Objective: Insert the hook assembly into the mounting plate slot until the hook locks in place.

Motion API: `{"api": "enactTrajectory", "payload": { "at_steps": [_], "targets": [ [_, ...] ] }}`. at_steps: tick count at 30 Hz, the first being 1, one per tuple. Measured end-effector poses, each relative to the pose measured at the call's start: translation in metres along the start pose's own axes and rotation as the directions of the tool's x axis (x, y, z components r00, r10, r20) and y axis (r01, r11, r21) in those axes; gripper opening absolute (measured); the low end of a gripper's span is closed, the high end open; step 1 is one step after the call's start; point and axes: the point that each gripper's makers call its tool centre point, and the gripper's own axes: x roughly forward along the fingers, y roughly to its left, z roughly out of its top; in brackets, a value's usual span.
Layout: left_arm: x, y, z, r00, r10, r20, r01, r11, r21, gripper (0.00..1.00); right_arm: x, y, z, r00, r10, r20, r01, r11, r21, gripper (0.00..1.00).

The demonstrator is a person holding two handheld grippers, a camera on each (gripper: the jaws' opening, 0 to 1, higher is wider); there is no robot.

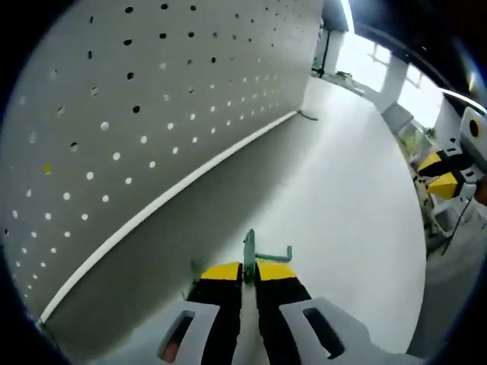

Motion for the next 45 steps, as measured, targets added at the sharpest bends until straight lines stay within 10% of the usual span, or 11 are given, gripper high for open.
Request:
{"api": "enactTrajectory", "payload": {
  "at_steps": [10,19,30,45],
  "targets": [
    [-0.02,-0.002,0.012,0.998,-0.04,0.04,0.041,0.999,-0.015,0.02,-0.001,0.004,0.009,1.0,0.008,0.017,-0.008,1.0,0.001,0.13],
    [-0.082,-0.027,0.03,0.99,-0.106,0.091,0.108,0.994,-0.015,0.01,0.0,0.013,0.043,0.997,0.024,0.08,-0.024,1.0,0.01,0.14],
    [-0.179,-0.042,0.034,0.974,-0.022,0.226,0.052,0.991,-0.124,0.01,0.0,0.078,0.112,0.96,0.17,0.223,-0.182,0.983,0.035,0.15],
    [-0.237,-0.064,-0.001,0.928,0.097,0.359,0.014,0.956,-0.294,0.01,-0.011,0.165,0.123,0.911,0.343,0.229,-0.365,0.929,0.059,0.16]
  ]
}}
